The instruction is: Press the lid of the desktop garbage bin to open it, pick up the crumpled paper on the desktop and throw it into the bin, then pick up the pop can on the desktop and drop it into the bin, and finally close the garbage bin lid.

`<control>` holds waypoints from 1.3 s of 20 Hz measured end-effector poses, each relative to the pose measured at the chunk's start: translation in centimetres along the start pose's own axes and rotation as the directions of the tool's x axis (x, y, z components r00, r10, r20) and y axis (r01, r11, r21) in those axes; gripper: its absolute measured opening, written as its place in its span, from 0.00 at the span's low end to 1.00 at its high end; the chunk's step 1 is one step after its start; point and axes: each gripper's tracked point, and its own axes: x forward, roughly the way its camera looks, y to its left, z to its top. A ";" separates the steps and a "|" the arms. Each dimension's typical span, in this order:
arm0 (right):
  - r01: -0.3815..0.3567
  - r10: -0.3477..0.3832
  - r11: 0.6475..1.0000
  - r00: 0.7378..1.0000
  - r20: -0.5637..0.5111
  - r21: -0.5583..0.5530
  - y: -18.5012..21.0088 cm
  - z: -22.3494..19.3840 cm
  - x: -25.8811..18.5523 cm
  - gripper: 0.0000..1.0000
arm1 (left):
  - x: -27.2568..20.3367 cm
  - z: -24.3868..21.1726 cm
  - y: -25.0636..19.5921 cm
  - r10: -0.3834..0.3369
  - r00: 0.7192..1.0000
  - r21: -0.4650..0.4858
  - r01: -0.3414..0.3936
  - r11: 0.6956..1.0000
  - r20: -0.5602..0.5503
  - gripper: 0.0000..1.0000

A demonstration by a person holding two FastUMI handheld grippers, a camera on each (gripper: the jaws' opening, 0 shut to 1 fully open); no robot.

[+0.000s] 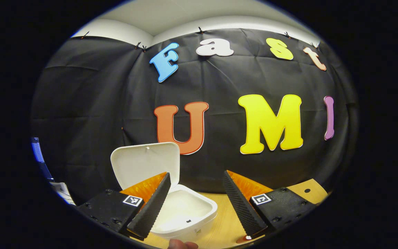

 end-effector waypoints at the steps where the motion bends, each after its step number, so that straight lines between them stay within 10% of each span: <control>1: -0.001 0.001 1.000 1.000 -0.002 0.000 -0.1 -0.1 -0.2 0.93 | -0.5 0.0 -0.7 -0.029 1.000 -0.021 0.029 0.999 -0.002 0.98; 14: -0.044 0.043 0.999 0.997 -0.068 -0.011 -1.9 -3.6 -0.4 0.94 | -5.2 -1.9 -5.4 -0.209 0.978 -0.046 0.208 0.977 -0.016 0.99; 26: -0.159 0.153 0.987 0.941 -0.303 0.003 -0.5 -17.5 0.4 0.95 | -10.9 -7.7 -8.3 -0.284 0.949 -0.049 0.280 0.959 -0.137 0.99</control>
